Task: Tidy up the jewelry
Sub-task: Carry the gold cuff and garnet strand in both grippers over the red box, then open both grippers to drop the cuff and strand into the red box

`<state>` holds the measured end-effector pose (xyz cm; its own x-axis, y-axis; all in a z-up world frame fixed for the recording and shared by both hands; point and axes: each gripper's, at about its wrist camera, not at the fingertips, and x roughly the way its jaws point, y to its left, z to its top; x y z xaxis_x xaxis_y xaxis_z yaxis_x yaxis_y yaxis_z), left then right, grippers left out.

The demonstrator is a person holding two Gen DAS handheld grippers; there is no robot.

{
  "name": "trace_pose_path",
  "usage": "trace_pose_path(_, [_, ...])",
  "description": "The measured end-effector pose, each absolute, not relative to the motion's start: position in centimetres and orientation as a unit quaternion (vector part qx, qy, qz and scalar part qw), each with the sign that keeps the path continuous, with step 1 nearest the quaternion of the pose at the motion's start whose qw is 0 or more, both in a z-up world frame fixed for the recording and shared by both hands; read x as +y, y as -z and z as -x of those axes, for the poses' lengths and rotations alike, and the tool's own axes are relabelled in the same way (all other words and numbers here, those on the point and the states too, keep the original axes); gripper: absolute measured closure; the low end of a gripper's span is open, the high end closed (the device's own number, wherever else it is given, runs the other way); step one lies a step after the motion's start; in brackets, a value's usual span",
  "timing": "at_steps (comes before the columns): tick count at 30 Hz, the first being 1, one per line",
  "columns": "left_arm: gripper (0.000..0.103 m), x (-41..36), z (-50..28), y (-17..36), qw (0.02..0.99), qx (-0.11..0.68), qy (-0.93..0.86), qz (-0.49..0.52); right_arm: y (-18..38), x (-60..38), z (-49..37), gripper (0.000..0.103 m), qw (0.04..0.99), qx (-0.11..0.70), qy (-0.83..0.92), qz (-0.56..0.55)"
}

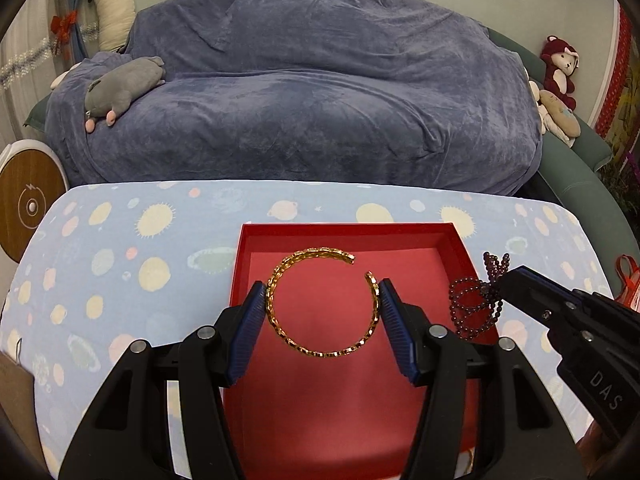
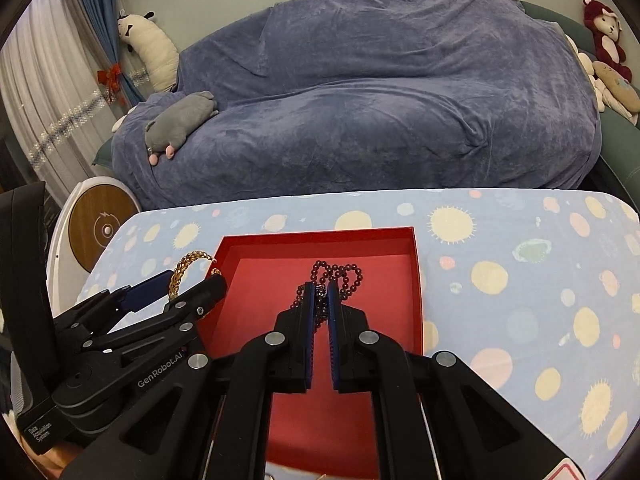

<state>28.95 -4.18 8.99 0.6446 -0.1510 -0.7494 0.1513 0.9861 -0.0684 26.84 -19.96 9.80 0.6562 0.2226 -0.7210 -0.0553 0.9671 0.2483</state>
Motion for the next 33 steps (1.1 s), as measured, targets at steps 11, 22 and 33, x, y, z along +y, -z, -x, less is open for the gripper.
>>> trace_pose_path(11, [0.049,-5.5,-36.0,-3.7,0.885,0.458,0.08,-0.014,-3.8,-19.9,-34.7,0.097,0.882,0.456,-0.065,-0.098])
trace_pose_path(22, [0.037,-5.4,-36.8,-2.2,0.879,0.472,0.065,-0.017,-2.9,-20.4,-35.0,0.067,0.886,0.459,-0.022,-0.061])
trace_pose_path(33, [0.031,-3.3,-29.9,-6.3,0.899,0.432,0.073,-0.008,-7.8,-21.9,-26.7,0.054,0.909,0.412,-0.026,-0.061])
